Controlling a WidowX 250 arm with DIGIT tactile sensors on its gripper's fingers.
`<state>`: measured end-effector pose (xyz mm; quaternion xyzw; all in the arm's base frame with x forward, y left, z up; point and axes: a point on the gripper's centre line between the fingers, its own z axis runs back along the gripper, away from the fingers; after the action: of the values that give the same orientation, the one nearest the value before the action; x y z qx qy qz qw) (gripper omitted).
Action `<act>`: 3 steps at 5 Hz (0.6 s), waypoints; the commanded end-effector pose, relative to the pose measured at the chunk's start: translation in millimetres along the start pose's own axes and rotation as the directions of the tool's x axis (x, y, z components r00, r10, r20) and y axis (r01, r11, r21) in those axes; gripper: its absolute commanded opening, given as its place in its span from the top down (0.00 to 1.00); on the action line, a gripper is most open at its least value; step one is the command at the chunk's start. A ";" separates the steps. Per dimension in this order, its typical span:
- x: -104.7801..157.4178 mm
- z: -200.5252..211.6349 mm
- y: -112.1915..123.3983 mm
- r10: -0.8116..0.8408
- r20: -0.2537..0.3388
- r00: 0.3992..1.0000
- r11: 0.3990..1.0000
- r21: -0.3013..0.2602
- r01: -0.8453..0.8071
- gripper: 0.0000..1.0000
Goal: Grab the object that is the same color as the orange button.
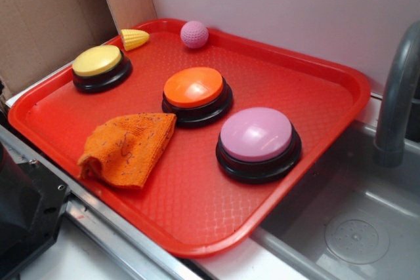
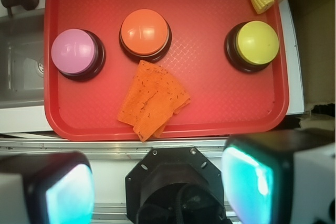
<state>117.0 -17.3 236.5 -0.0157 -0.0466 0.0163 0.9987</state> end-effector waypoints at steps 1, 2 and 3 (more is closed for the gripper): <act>0.0 0.0 0.0 0.000 0.000 1.000 1.000 0.000 0.000 0.00; 11.8 -14.8 -3.0 -0.070 -0.018 0.997 0.998 0.007 0.070 0.00; 14.5 -39.9 4.5 0.074 -0.086 0.994 0.996 0.056 -0.070 0.00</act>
<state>133.1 -14.0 190.6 0.0102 0.0129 0.0640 0.9978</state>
